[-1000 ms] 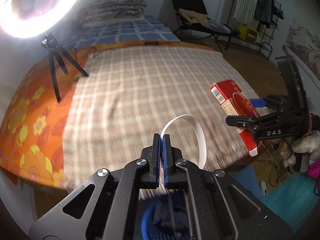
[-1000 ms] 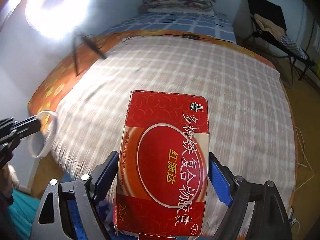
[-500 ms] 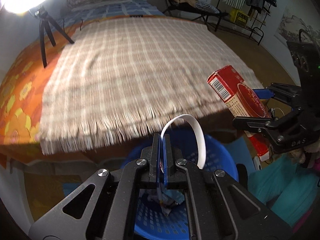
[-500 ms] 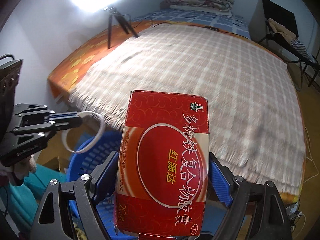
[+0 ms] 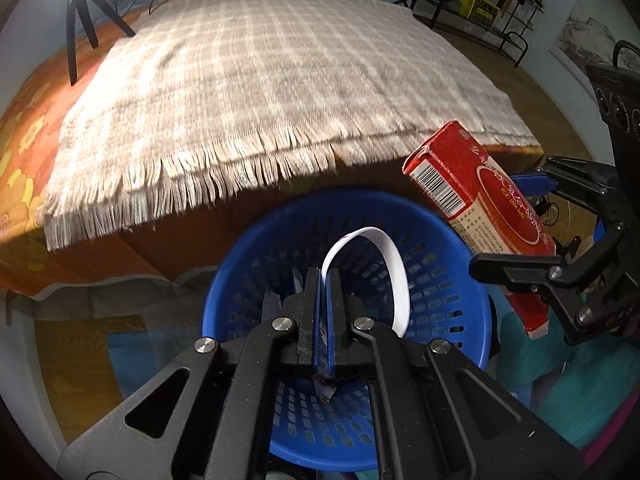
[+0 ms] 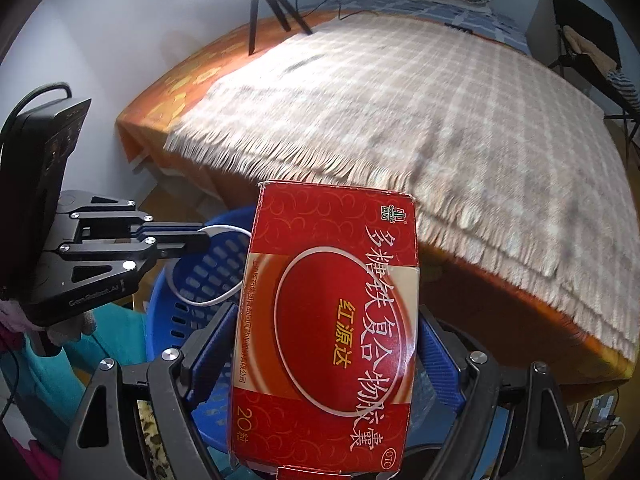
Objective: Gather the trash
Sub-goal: 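Carry the wristband and red box over the blue basket, then open both tools to drop the wristband and red box into the basket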
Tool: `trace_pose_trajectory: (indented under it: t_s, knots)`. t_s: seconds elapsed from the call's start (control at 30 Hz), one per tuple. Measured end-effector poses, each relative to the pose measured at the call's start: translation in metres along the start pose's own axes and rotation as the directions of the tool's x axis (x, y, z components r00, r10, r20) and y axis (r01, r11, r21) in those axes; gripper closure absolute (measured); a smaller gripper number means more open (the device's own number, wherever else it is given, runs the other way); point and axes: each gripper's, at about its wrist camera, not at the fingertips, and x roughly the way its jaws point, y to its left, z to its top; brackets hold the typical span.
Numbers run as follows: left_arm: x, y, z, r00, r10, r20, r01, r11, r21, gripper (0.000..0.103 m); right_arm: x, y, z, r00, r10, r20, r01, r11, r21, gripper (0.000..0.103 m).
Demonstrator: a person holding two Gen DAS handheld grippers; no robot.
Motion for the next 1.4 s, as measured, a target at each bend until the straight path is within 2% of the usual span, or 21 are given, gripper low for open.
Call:
trace_pose_trajectory:
  t_s: [0.43,0.5,0.53,0.57,0.63,1.0,1.4]
  knots:
    - [0.020,-0.006,-0.009,0.998,-0.024,-0.061,0.024,1.000,0.011,0.103,0.019,0.011,-0.009,0.998,0.028,-0.057,-0.029,0.999,-0.025,0.016]
    - [0.024,-0.005,-0.009,0.997,-0.022,-0.074,0.022,1.000,0.005,0.097,0.023,0.013,-0.010,0.997,0.032,-0.067,-0.034,0.999,-0.027,0.016]
    - [0.026,-0.004,-0.010,0.997,-0.024,-0.079,0.024,1.000,-0.001,0.089,0.025,0.013,-0.011,0.997,0.036,-0.072,-0.038,0.999,-0.026,0.016]
    - [0.027,-0.004,-0.010,0.997,-0.024,-0.078,0.024,1.000,-0.005,0.076,0.026,0.013,-0.012,0.996,0.039,-0.077,-0.041,0.999,-0.024,0.015]
    - [0.028,-0.003,-0.011,0.997,-0.016,-0.071,0.015,1.000,-0.012,0.059,0.031,0.014,-0.013,0.994,0.049,-0.098,-0.051,0.998,-0.022,0.015]
    - [0.013,0.030,-0.011,0.999,0.003,-0.044,-0.006,0.997,-0.075,0.059,0.046,0.025,-0.018,0.988,0.061,-0.143,-0.069,0.996,-0.048,0.013]
    - [0.004,0.035,-0.007,0.999,0.014,-0.031,-0.017,0.996,-0.089,0.059,0.047,0.024,-0.017,0.988,0.061,-0.141,-0.068,0.997,-0.040,0.011]
